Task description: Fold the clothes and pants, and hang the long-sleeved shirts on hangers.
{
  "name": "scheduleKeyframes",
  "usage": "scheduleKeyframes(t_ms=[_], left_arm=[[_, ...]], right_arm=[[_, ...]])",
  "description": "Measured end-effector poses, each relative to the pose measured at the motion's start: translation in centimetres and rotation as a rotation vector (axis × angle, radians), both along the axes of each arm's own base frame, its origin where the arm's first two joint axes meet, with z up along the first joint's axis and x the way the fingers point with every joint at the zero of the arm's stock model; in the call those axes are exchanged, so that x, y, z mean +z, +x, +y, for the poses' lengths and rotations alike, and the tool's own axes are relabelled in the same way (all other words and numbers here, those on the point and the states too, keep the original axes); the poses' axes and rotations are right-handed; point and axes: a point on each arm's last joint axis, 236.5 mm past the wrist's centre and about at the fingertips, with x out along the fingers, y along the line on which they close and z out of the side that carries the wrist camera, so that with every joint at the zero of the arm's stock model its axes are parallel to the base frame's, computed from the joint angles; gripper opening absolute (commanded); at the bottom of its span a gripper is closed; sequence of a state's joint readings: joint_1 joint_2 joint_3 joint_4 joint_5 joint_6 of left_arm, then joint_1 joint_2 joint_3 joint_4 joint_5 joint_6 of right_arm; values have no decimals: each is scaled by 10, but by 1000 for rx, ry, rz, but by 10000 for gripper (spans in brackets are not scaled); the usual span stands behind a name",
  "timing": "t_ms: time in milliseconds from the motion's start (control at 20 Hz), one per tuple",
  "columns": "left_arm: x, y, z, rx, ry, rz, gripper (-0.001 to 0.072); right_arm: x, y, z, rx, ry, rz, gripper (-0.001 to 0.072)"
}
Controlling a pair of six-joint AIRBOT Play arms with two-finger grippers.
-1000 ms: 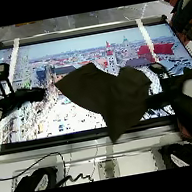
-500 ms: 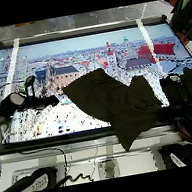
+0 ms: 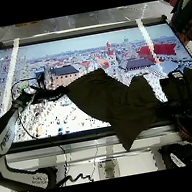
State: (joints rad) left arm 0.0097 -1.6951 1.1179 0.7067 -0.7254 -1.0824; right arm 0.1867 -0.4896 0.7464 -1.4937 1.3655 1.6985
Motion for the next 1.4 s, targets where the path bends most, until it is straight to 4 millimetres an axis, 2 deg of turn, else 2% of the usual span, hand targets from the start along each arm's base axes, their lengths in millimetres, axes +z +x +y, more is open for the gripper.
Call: scheduleKeyframes(t_ms=[100,200,250,300,450,500,600,700,800,900,950,1050,1150,1250,1400], left_arm=[[-4,15,0,18,17,-34,311],[-6,25,-3,33,30,-60,99],[-7,29,-6,34,38,-72,44],[-7,32,-9,36,46,-86,13],[1,48,-12,56,75,-151,11],[9,54,-12,64,80,-180,11],[42,66,-12,57,93,-270,10],[94,74,-8,41,117,-397,10],[165,75,0,34,144,-553,11],[254,63,16,56,179,-741,11],[302,51,26,76,203,-841,11],[396,13,48,136,246,-1044,11],[481,-41,69,214,289,-1241,11],[549,-106,83,286,312,-1415,11],[616,-202,89,357,335,-1626,11]], right_arm=[[1,2,0,-17,9,-4,17],[1,3,1,-27,15,-10,17],[2,4,1,-31,18,-11,17],[2,4,1,-34,20,-13,17],[2,5,1,-39,24,-16,17],[3,6,2,-41,28,-22,17],[9,15,3,-45,38,-64,17],[22,31,6,-51,59,-149,17],[46,52,9,-58,86,-269,17],[83,73,11,-65,116,-415,17],[105,80,11,-67,130,-488,17],[160,91,11,-72,161,-650,17],[218,91,9,-73,188,-797,17],[275,81,7,-72,215,-933,17],[350,51,1,-69,250,-1107,17]])
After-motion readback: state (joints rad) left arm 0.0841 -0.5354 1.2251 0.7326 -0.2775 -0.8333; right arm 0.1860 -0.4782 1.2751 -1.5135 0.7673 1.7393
